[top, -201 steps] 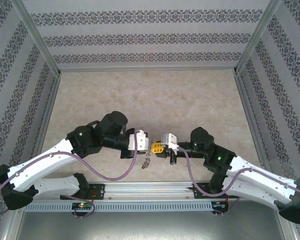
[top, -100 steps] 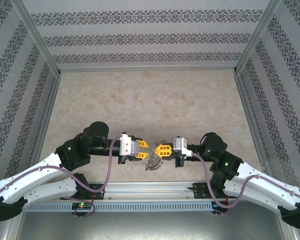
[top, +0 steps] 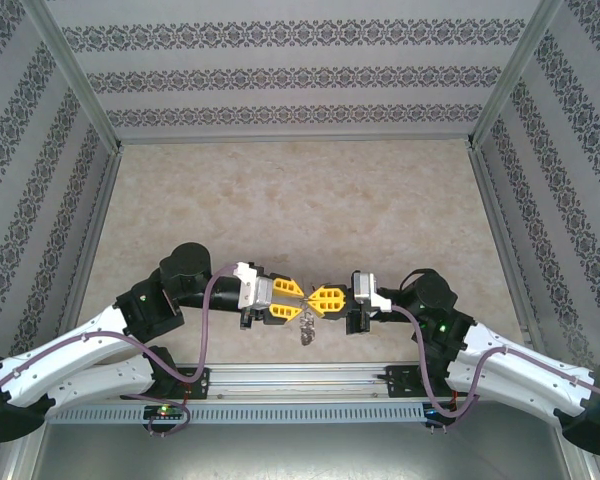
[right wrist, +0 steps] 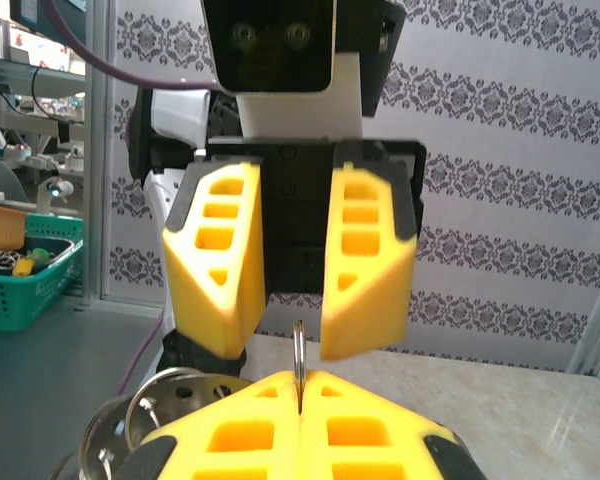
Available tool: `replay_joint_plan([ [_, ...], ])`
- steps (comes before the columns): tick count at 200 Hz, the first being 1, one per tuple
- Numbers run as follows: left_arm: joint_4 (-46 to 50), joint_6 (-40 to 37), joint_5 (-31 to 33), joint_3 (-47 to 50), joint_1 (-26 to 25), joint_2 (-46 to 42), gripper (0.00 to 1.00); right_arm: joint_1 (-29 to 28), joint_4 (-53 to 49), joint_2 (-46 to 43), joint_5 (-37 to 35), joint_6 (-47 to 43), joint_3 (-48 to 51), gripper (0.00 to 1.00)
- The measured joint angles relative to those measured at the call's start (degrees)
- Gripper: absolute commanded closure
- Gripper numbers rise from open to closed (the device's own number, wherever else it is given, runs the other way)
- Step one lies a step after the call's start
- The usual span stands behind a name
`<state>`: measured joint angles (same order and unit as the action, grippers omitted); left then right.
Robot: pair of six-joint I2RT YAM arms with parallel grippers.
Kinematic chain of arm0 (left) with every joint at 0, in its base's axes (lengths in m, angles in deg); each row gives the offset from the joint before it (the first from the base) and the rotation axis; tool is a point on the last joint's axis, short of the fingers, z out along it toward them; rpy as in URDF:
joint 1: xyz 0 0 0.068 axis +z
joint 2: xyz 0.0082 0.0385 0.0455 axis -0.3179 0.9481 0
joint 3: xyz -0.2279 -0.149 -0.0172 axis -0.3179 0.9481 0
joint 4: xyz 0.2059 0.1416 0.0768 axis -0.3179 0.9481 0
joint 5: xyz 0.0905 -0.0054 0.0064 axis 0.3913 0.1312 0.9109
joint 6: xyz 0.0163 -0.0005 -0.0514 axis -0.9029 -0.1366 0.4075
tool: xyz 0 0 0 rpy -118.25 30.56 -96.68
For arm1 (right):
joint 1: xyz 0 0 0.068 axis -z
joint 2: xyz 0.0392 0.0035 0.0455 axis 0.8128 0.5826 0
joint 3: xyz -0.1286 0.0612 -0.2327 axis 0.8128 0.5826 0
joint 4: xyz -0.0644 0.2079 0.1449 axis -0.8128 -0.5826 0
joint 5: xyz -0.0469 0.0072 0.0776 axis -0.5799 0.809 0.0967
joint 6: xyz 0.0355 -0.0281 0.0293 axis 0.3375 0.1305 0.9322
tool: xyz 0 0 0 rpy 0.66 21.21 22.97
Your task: Put the keys on the keyring
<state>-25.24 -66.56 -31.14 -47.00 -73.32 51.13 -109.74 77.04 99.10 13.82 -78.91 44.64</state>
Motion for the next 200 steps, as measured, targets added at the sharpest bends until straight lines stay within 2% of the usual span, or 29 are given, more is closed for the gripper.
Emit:
replay_joint_plan([
  [116, -2.97, 0.48, -0.31, 0.50, 0.00, 0.44, 0.77, 0.00, 5.29, 0.61, 1.14, 2.58, 0.90, 1.00],
  [144, -4.42, 0.90, -0.50, 0.57, 0.00, 1.27, 0.85, 0.00, 5.75, 0.57, 1.14, 2.62, 1.09, 1.00],
  [165, -4.98, 1.22, -0.57, 0.61, 0.00, 1.31, 1.00, 0.02, 6.19, 0.48, 1.11, 2.80, 1.27, 1.00],
  [176, -5.20, 1.22, -0.72, 0.63, 0.00, 1.27, 1.00, 0.02, 6.34, 0.48, 0.96, 2.84, 1.27, 1.00],
  [189, -5.29, 1.05, -0.59, 0.63, 0.00, 1.25, 1.00, 0.00, 6.12, 0.24, 0.59, 2.86, 1.27, 0.82],
  [200, -5.09, 0.98, -0.22, 0.61, 0.00, 1.31, 1.00, -0.02, 5.01, -0.17, -0.42, 2.38, 1.27, 0.71],
])
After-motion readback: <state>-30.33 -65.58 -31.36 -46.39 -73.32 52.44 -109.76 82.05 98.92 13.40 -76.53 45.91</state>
